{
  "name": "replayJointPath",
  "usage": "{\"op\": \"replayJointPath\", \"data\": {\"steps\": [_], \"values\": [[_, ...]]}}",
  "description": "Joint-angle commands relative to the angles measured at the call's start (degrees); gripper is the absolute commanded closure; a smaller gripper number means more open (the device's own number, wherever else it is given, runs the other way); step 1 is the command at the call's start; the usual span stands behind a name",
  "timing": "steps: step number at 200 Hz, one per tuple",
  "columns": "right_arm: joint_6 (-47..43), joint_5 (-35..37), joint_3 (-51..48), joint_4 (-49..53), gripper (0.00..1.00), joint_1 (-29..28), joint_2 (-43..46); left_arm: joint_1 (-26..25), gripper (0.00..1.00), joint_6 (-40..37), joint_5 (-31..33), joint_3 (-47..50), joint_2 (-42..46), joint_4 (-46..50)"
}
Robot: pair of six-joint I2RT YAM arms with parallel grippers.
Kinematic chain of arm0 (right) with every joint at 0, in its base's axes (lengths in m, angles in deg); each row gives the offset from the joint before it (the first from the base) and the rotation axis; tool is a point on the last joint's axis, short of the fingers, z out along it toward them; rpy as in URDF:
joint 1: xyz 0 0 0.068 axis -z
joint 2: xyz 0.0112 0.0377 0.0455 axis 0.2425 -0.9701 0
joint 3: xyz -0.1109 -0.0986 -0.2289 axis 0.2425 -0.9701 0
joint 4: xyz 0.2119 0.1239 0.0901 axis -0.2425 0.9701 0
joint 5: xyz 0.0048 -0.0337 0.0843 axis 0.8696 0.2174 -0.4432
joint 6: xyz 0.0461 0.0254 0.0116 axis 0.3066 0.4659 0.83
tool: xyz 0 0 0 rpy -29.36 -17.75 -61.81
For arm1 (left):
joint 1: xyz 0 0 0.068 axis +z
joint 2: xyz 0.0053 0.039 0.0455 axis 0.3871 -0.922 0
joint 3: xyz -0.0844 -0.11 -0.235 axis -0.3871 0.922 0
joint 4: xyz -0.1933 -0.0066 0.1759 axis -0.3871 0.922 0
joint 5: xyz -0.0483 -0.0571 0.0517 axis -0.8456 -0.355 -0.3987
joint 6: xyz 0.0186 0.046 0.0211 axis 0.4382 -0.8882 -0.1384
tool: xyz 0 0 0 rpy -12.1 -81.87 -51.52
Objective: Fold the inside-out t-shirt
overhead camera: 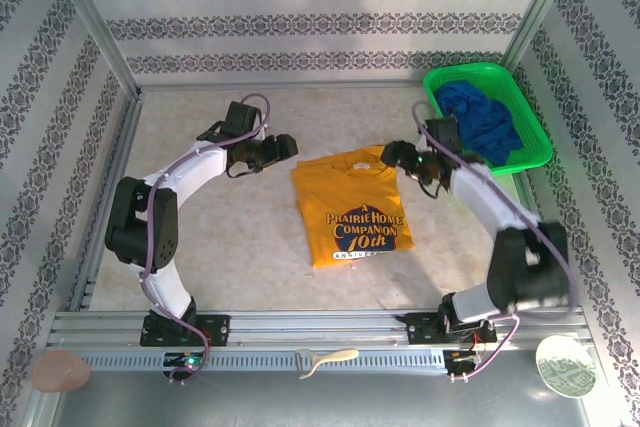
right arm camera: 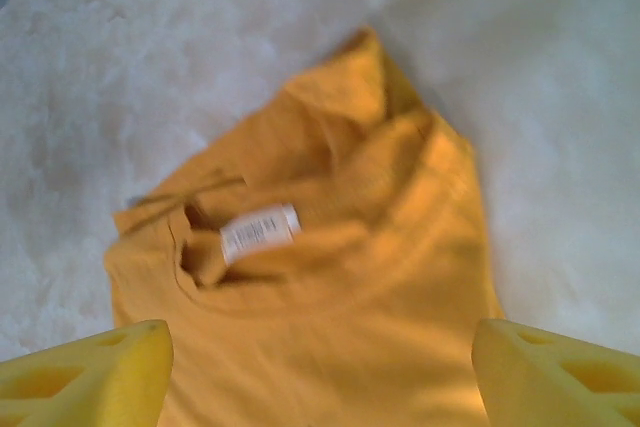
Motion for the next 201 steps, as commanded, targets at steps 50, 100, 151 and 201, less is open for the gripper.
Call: {"op": "replayJointPath", "data": {"steps": [50, 100, 151, 201], "values": [[-10.13, -5.13, 7.74, -2.81, 0.2, 1.4, -16.26, -3.72, 0.24, 4.65, -3.15, -2.36, -10.13, -5.08], [-9.03, -7.12, 6.86, -5.24, 0.19, 1.32, -20.96, -5.63, 0.23, 4.6, -1.54, -7.31, -15.36, -2.09], [-9.24, -11.68, 7.15, -6.7, 0.23, -1.11, -23.92, -6.82, 0.22, 5.39, -2.17, -9.19, -19.26, -3.01], [-8.15, -4.59, 3.78, -8.06, 0.2, 2.24, -16.04, -6.91, 0.22, 3.99, -1.22, -9.46, -18.61, -1.52]]}}
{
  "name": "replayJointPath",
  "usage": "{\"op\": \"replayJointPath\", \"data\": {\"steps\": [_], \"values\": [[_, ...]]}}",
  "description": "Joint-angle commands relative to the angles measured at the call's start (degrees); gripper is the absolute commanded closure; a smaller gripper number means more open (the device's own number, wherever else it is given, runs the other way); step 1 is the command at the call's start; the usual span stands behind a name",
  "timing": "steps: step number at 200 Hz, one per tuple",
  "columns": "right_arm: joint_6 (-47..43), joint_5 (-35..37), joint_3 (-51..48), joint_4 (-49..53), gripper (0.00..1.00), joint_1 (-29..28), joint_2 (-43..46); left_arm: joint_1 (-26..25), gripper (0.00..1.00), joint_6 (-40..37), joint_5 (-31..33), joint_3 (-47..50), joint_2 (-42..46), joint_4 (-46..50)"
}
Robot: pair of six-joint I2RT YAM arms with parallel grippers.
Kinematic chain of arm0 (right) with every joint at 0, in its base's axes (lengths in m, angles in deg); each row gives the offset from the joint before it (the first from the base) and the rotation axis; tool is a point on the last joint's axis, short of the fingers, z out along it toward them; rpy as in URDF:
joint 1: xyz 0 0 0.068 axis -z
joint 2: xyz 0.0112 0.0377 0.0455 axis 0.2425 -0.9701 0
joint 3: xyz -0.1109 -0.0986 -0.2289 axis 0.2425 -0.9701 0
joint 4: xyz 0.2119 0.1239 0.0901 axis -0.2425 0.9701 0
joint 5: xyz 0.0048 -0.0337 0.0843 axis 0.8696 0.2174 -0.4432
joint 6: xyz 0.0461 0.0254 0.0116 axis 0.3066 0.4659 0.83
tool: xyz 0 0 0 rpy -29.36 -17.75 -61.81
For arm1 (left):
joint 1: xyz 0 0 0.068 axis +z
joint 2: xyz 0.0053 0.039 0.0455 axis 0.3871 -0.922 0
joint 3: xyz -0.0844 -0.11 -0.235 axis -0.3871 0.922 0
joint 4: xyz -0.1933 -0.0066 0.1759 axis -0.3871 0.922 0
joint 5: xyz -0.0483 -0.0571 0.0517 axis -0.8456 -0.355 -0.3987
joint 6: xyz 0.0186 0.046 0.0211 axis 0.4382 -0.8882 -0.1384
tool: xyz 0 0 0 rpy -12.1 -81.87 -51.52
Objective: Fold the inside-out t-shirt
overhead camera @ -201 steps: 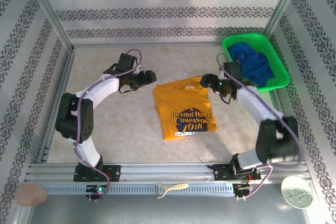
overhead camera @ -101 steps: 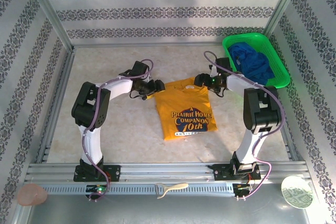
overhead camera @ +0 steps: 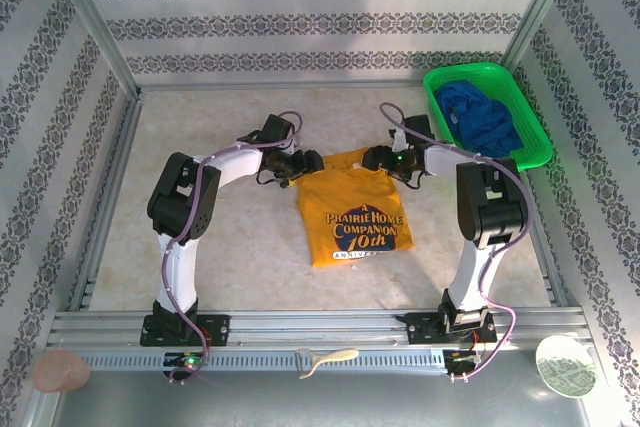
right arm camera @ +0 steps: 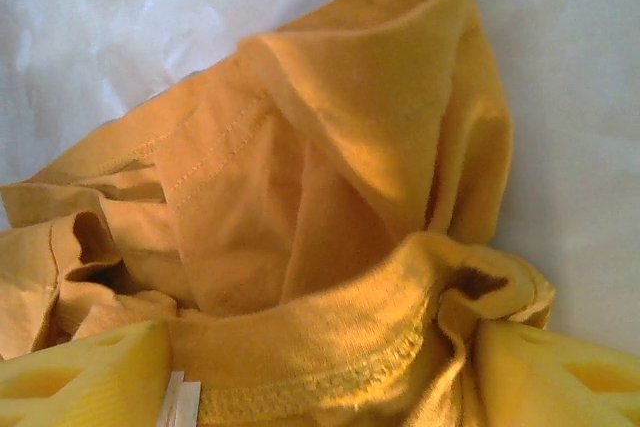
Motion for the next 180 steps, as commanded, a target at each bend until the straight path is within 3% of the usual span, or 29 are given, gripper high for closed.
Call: {"op": "replayJointPath", "data": {"steps": [1, 28, 82, 106, 123, 141, 180], "values": [[0.07, 3.8, -1.14, -0.95, 0.2, 2.35, 4.89, -0.72, 0.22, -0.53, 1.25, -0.6, -1.15, 1.56], [0.37, 6.52, 0.92, 0.77, 0.18, 3.29, 3.71, -0.68, 0.22, -0.7, 1.32, -0.61, -1.4, 1.63], [0.29, 1.62, 5.85, 1.93, 0.17, 0.0, -5.37, -0.69, 0.22, -0.67, 1.08, -0.62, -1.57, 1.36], [-0.41, -1.4, 6.56, 2.6, 0.21, -3.18, -7.39, -0.68, 0.22, -1.0, 0.74, -0.9, -1.68, 1.63], [0.07, -1.63, 4.53, 1.04, 0.33, -4.28, -6.77, -0.68, 0.22, -1.27, 0.28, -0.5, -1.42, 1.6], [1.49, -1.83, 2.21, -1.31, 0.51, -4.11, -5.93, -0.85, 0.25, -1.25, -0.79, 0.22, -1.15, 0.7], [3.23, -2.73, 1.14, -2.87, 0.98, -3.32, -5.81, -1.57, 0.49, -1.2, -1.42, 1.32, -1.55, -1.27]]}}
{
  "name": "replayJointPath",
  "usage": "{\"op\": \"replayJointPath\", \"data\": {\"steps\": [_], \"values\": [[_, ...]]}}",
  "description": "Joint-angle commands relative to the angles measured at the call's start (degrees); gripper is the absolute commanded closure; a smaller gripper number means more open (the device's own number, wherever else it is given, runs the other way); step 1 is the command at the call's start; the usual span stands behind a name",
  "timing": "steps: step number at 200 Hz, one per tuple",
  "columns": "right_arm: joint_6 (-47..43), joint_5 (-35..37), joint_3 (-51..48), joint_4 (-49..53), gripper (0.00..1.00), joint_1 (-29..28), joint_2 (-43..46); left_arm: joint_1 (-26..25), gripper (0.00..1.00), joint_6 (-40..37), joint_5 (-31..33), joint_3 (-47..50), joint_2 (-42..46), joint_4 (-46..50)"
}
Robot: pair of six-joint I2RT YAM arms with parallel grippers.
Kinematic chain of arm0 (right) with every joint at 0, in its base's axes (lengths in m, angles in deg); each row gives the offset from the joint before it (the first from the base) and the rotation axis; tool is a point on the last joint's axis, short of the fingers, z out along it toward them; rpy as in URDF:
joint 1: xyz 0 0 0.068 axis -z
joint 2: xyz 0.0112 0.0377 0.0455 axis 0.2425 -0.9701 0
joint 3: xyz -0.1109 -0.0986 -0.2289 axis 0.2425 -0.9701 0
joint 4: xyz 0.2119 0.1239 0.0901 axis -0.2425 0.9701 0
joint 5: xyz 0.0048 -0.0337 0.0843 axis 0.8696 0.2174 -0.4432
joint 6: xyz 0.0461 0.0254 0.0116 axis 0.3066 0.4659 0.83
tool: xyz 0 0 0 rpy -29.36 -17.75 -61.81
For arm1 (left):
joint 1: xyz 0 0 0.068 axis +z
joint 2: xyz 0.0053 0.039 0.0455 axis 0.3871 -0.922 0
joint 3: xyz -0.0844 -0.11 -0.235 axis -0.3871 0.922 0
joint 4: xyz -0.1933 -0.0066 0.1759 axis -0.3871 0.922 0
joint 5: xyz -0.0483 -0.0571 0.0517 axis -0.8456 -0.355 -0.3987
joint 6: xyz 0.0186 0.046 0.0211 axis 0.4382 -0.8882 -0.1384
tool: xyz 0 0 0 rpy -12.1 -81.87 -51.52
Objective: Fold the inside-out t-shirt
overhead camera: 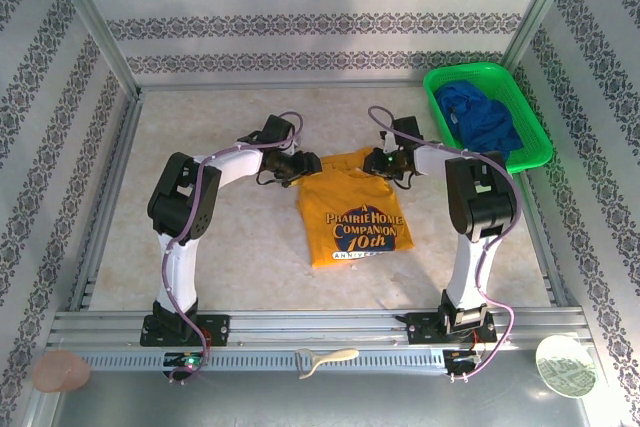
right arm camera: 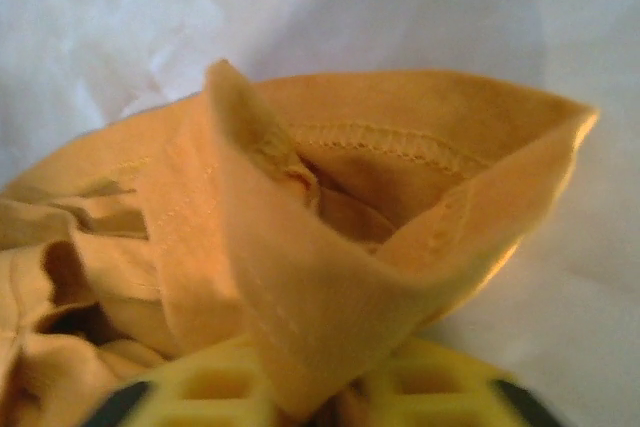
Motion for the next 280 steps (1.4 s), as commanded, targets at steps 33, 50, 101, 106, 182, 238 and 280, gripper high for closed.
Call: {"op": "replayJointPath", "data": {"steps": [33, 50, 101, 106, 182, 238, 280], "values": [[4.15, -5.22, -3.0, -2.25, 1.0, 1.61, 0.33, -1.49, 0.78, 0.9, -2.59, 0.81, -3.65, -5.46], [5.32, -5.86, -4.12, -3.32, 1.0, 2.17, 1.54, -1.41, 1.0, 1.75, -3.45, 0.47, -4.72, -8.46], [11.53, -6.08, -10.54, -9.26, 1.0, 4.22, 5.83, -1.34, 1.0, 0.89, -1.98, 0.06, -2.22, -10.2], [11.92, -5.89, -10.97, -9.59, 1.0, 4.22, 6.08, -1.36, 1.0, 0.03, -1.63, -0.6, -2.01, -8.58], [13.23, -4.08, -12.97, -11.17, 1.0, 4.28, 5.9, -1.54, 0.15, -4.32, 10.59, 0.24, 3.16, 4.55], [14.53, -3.93, -13.5, -12.24, 1.0, 4.02, 5.38, -6.18, 0.15, -4.68, 7.9, -7.01, -4.08, 8.73], [14.89, -3.75, -13.42, -12.3, 1.0, 3.78, 5.4, -10.52, 0.26, -1.98, 7.33, -6.12, -4.0, 6.22]]}}
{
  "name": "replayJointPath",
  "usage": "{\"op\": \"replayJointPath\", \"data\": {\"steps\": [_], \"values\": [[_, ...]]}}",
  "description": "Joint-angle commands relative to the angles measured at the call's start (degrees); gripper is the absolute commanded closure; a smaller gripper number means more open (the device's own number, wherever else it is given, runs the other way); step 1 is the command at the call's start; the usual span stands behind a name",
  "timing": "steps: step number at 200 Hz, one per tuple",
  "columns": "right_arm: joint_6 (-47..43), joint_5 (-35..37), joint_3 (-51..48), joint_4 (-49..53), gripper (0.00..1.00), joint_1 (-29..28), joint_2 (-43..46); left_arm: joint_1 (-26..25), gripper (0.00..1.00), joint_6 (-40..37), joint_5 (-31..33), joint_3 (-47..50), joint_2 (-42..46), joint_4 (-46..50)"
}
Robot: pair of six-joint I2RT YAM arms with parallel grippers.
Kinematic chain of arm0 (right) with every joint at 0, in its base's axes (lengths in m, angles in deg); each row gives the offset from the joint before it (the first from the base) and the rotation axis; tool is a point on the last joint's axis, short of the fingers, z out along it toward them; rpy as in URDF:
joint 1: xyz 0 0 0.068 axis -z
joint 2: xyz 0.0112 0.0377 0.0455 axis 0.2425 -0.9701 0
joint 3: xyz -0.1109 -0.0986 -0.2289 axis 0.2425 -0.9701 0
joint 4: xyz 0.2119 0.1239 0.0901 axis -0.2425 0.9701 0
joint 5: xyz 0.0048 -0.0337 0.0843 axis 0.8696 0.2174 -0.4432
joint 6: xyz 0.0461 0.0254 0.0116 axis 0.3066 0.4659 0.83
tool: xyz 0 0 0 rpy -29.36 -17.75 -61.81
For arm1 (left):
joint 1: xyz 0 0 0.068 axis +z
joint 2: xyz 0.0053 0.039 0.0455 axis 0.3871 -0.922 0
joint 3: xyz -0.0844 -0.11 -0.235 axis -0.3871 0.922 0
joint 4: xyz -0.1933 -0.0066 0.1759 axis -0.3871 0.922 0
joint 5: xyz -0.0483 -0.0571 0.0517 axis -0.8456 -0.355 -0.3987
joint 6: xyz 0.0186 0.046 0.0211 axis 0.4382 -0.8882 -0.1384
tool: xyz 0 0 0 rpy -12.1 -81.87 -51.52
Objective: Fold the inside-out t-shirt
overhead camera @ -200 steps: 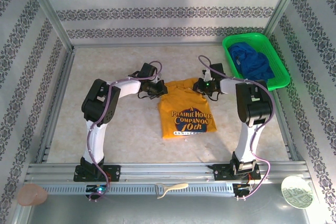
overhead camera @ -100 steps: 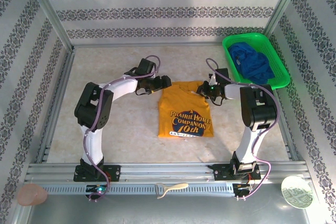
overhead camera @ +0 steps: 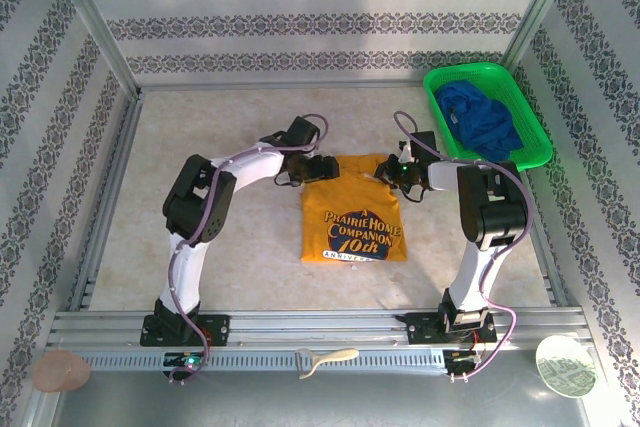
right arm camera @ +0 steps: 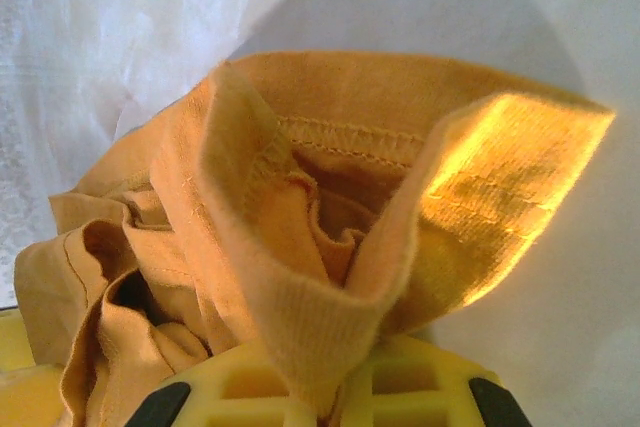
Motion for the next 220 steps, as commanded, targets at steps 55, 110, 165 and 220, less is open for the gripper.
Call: {"op": "replayJointPath", "data": {"steps": [55, 110, 165, 220], "values": [[1.05, 0.28, -1.31, -1.0, 1.0, 0.08, 0.72, -2.28, 0.97, 4.09, -5.1, 4.8, -1.12, -7.55], [6.36, -4.87, -2.15, -5.15, 1.0, 1.88, 9.93, 1.94, 1.0, 1.5, -6.08, 11.42, 10.4, -19.51], [11.97, -4.25, 17.42, -4.81, 1.0, 2.16, 2.71, 9.52, 1.0, -1.25, -14.28, -4.86, 2.71, -20.17], [9.65, -5.32, 35.12, -2.36, 1.0, 2.15, 3.09, 11.53, 1.0, -10.87, -17.0, -28.97, -0.67, -10.1]]}}
